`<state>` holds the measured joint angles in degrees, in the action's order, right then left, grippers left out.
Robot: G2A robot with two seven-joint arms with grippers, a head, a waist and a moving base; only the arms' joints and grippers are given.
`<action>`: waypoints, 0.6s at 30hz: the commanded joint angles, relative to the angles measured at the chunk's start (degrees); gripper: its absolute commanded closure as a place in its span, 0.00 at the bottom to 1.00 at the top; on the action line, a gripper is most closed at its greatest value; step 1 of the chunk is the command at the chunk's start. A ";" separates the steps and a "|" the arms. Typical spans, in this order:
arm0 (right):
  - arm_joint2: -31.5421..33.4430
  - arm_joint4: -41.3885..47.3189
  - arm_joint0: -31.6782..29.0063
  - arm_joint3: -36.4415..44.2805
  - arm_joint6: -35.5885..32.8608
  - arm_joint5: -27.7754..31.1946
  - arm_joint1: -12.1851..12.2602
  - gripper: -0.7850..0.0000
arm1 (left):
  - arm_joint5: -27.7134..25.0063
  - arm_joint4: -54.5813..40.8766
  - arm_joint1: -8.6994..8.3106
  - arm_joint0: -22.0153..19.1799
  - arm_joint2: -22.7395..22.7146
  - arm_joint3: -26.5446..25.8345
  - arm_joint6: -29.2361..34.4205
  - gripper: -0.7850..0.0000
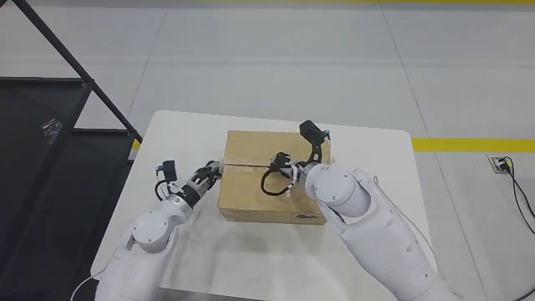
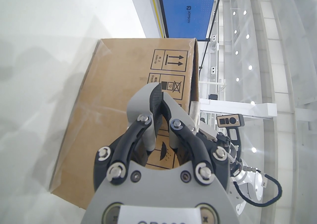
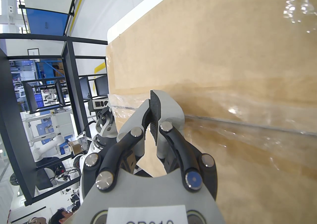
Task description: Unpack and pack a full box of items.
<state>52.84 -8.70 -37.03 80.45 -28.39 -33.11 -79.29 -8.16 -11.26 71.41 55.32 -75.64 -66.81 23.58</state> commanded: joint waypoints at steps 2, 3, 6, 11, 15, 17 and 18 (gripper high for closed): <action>-0.45 1.46 0.80 -1.24 1.42 1.09 -0.64 1.00 | -1.02 -1.04 -0.11 0.32 -1.36 0.15 -1.13 1.00; -0.71 1.88 1.15 -1.75 1.74 1.31 -0.88 1.00 | -1.60 -1.37 -0.19 0.61 -1.92 -0.27 -1.27 1.00; -1.90 3.46 2.77 -4.81 1.19 1.39 -1.71 1.00 | -3.13 -2.03 -0.46 1.93 -3.63 -2.87 -1.79 1.00; -3.49 6.87 5.97 -11.86 -0.62 2.60 -3.19 1.00 | -4.69 -2.96 -0.75 4.62 -5.48 -9.64 -1.89 1.00; -3.91 8.83 7.80 -15.88 -2.15 3.93 -3.99 1.00 | -4.30 -3.97 -0.66 5.68 -5.01 -14.02 -1.09 1.00; -3.96 9.19 8.37 -17.10 -2.84 4.39 -4.21 1.00 | -3.59 -3.11 -0.60 5.44 -4.14 -15.01 -0.45 1.00; -3.87 9.38 8.51 -17.53 -3.10 4.72 -4.28 1.00 | -3.09 -2.54 -0.54 5.11 -3.44 -15.09 -0.05 1.00</action>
<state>48.89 0.54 -28.65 63.33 -31.26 -28.66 -83.52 -11.75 -14.49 70.82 60.76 -79.79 -81.82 23.17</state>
